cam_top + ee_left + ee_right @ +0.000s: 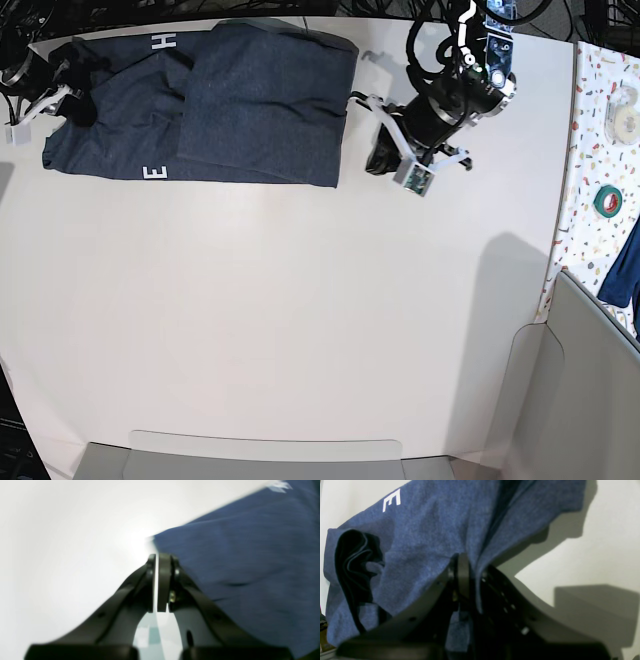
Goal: Layout the t-shirt on the table in an organized manner, then fold the t-shirt properly
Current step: 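Fold the strip end with the right gripper over onto the left-folded stack, then square the folded bundle edges with both grippers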
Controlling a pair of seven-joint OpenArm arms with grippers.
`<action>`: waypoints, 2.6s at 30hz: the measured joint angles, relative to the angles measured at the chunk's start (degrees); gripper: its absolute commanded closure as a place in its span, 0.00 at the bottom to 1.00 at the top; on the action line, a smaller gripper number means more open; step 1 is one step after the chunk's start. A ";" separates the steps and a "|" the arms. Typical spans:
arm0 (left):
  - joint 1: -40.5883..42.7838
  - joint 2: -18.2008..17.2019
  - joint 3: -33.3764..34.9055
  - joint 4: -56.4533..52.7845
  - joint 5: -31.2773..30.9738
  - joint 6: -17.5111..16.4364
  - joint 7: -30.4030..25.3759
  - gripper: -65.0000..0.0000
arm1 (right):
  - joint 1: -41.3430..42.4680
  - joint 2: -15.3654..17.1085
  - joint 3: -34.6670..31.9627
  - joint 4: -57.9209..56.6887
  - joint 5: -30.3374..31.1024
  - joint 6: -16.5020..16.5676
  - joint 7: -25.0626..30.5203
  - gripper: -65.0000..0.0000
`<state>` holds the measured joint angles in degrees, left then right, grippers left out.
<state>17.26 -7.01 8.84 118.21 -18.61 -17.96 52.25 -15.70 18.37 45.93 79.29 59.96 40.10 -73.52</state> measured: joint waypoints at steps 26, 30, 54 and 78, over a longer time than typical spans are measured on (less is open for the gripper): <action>8.15 -3.15 -2.58 -9.99 -1.55 -0.46 -3.08 1.00 | 0.17 -4.70 -6.03 21.05 -6.16 -0.02 -3.41 1.00; 8.15 -3.15 -2.58 -10.75 -1.75 -0.46 -3.10 1.00 | -0.04 -6.49 -12.33 27.89 -6.14 0.00 -3.78 1.00; 6.21 -2.54 -2.51 -14.75 -3.65 -1.31 -4.76 1.00 | 8.98 -10.34 -58.47 33.48 -27.12 -0.02 -3.82 1.00; 4.33 -0.72 -2.54 -17.42 -4.09 -1.44 -6.10 1.00 | 13.66 -11.54 -66.93 30.23 -31.80 0.00 -3.87 0.71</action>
<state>21.58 -7.73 6.31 100.79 -22.70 -19.40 46.15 -2.04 6.83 -20.99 109.51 28.16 40.10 -77.38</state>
